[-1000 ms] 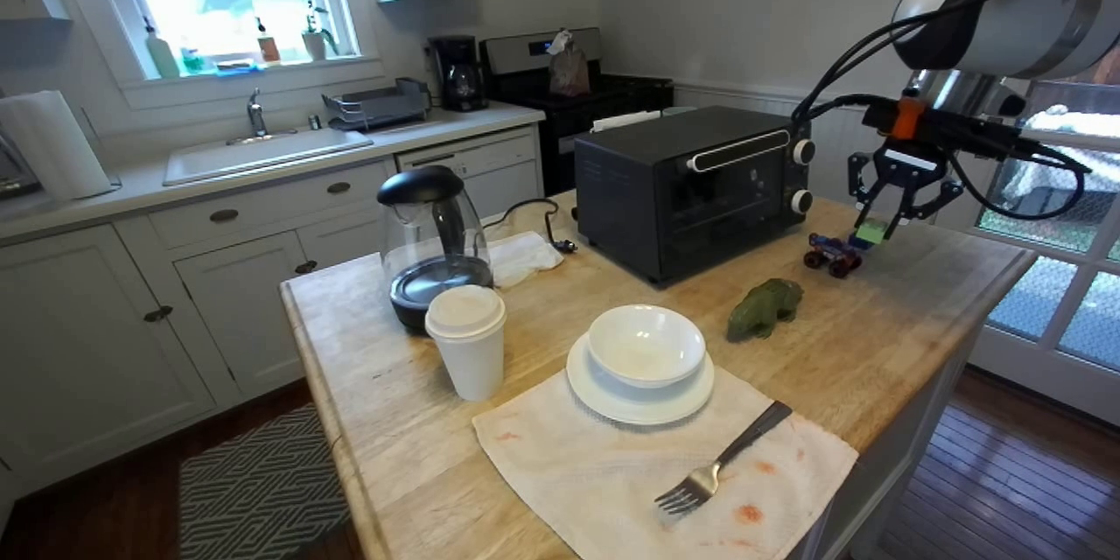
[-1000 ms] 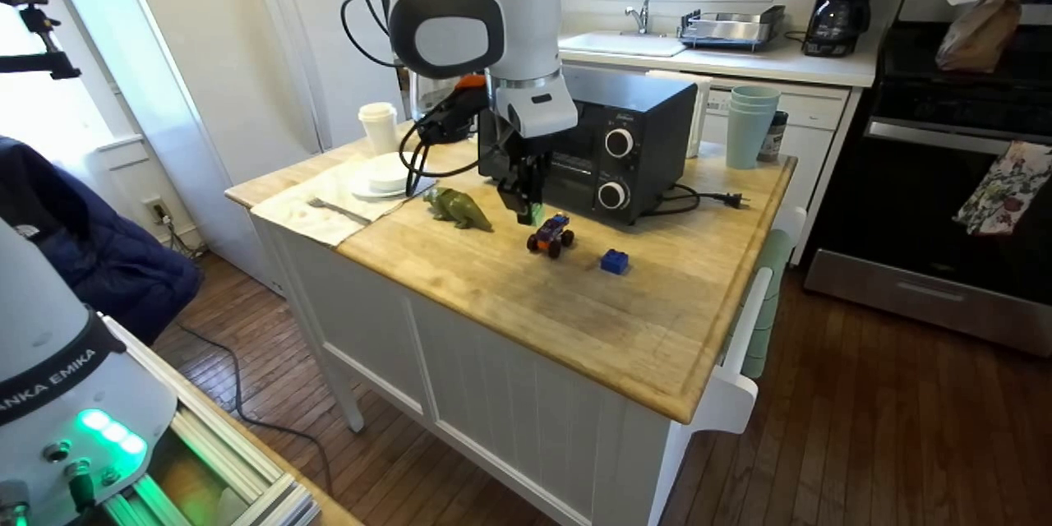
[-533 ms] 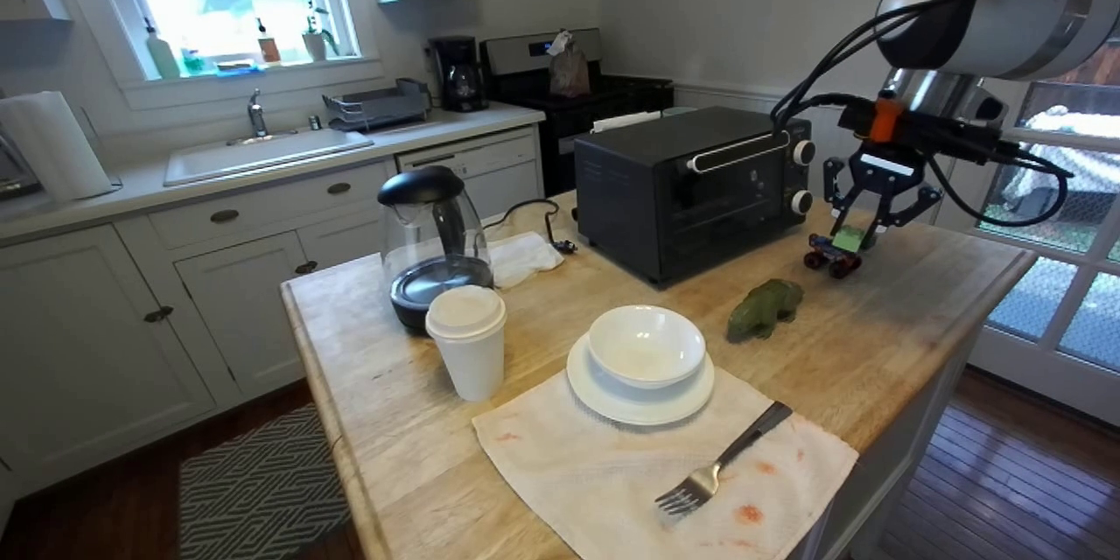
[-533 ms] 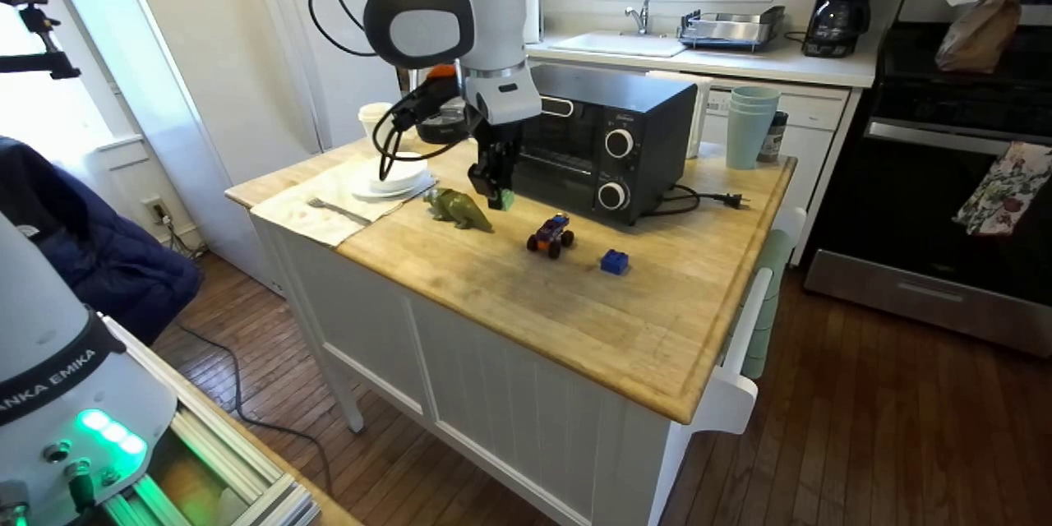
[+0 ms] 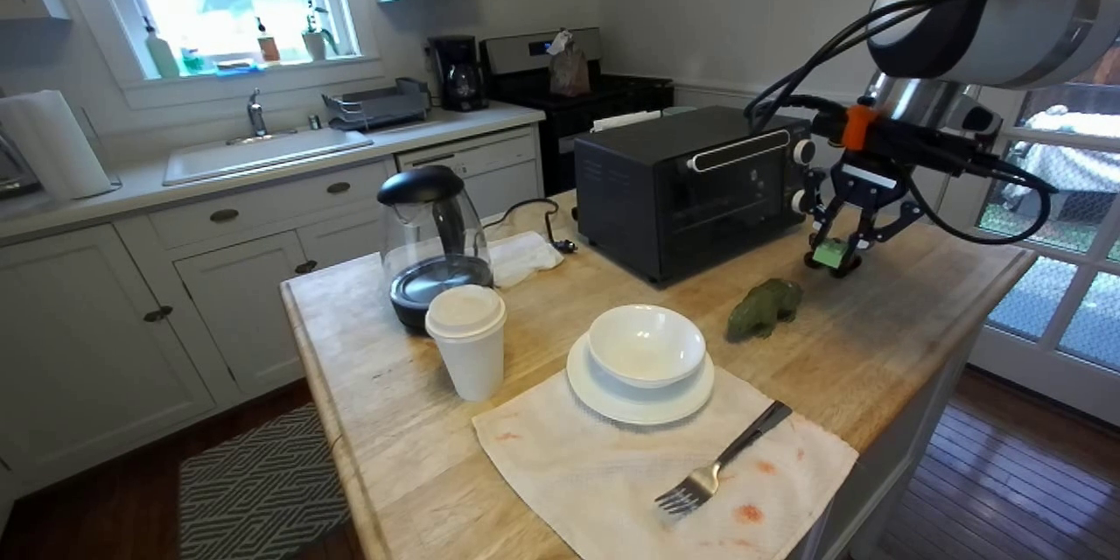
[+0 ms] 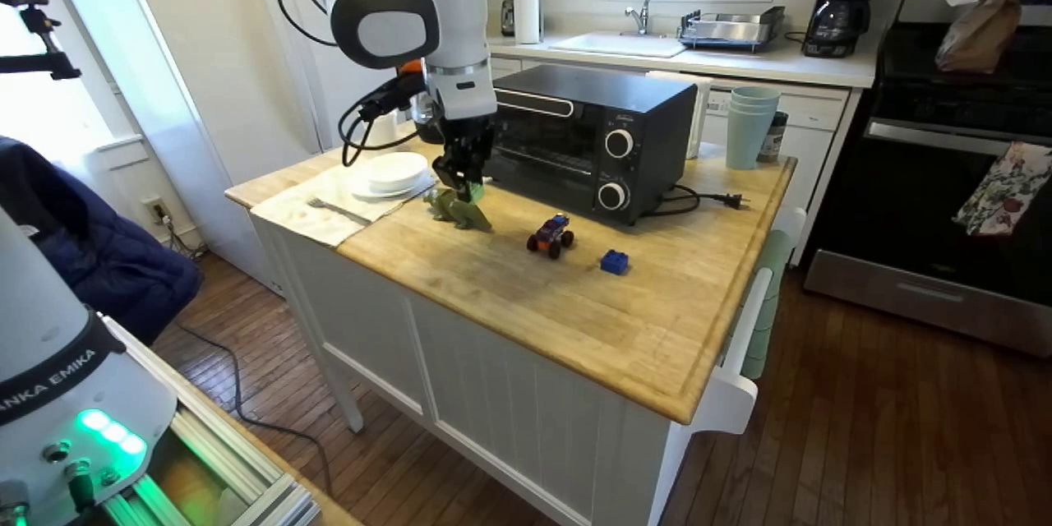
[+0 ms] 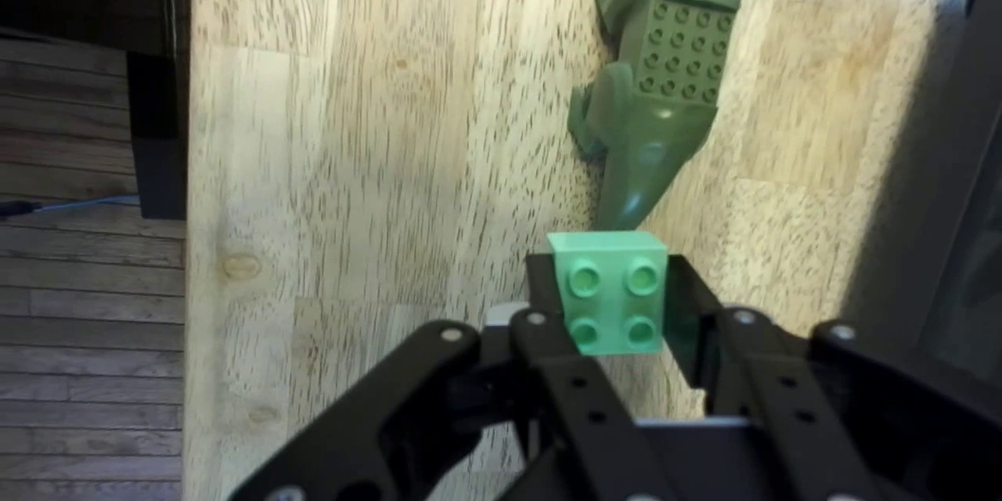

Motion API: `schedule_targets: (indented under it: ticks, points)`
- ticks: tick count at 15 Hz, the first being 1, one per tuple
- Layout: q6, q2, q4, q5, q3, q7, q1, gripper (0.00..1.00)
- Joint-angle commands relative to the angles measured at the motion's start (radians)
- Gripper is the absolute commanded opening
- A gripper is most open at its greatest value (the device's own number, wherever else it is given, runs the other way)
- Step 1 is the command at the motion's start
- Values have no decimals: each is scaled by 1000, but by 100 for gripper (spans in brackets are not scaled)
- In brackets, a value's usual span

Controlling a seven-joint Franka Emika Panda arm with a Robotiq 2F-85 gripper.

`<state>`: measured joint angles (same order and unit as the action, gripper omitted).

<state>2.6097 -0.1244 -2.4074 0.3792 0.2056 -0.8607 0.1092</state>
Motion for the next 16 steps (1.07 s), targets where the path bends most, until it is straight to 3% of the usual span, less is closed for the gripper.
schedule_targets:
  ticks: [1,11,12,16]
  points:
    - [27,38,-40,-6,-26,-89,-12,11]
    - [137,40,-64,-20,-80,-233,-48,11]
    - [87,15,-32,-3,-81,-194,-33,36]
    - [112,15,-38,-4,-84,-201,-38,36]
